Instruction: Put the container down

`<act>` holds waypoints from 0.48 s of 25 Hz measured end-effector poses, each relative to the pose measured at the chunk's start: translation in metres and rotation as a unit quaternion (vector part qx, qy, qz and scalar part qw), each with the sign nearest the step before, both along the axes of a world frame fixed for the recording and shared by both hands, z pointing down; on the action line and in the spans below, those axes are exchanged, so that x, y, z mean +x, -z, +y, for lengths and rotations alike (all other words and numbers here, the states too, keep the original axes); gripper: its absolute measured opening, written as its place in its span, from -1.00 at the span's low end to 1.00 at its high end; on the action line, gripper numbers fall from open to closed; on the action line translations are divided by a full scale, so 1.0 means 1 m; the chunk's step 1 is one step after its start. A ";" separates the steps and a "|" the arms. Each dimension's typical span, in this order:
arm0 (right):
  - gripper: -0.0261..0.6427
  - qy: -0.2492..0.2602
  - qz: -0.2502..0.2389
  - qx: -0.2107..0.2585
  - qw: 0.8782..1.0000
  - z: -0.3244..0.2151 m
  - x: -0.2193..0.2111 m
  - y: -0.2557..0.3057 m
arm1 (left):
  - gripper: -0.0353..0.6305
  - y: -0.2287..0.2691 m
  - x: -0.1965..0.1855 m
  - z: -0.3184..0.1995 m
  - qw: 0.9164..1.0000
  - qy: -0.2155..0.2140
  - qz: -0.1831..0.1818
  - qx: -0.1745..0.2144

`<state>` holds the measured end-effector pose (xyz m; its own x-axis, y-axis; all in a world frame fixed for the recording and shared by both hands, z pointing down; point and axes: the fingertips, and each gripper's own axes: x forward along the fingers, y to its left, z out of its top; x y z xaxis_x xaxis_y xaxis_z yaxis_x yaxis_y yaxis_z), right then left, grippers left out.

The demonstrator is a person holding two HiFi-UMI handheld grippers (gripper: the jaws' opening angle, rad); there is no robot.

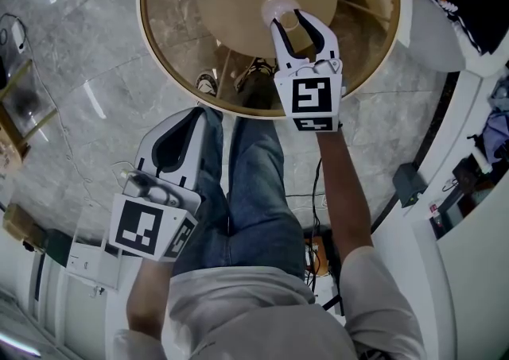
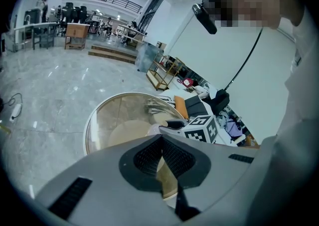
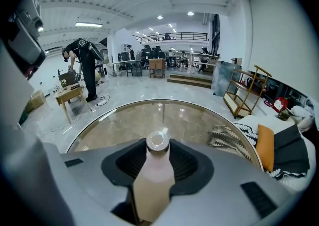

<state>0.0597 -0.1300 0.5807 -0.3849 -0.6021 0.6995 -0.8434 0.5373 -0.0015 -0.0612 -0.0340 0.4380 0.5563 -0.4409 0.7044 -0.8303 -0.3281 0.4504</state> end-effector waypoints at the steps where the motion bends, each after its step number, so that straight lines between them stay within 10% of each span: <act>1: -0.45 0.000 0.000 -0.001 1.000 0.001 0.001 0.001 | -0.84 0.002 0.001 0.000 1.000 -0.001 0.001 0.001; 12: -0.50 0.002 0.003 -0.005 1.000 0.009 0.005 0.014 | -0.84 0.017 -0.004 -0.003 1.000 -0.007 -0.002 0.009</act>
<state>0.0644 -0.1207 0.5670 -0.3836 -0.5930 0.7080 -0.8412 0.5408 -0.0028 -0.0648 -0.0373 0.4214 0.5592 -0.4456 0.6991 -0.8277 -0.3481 0.4402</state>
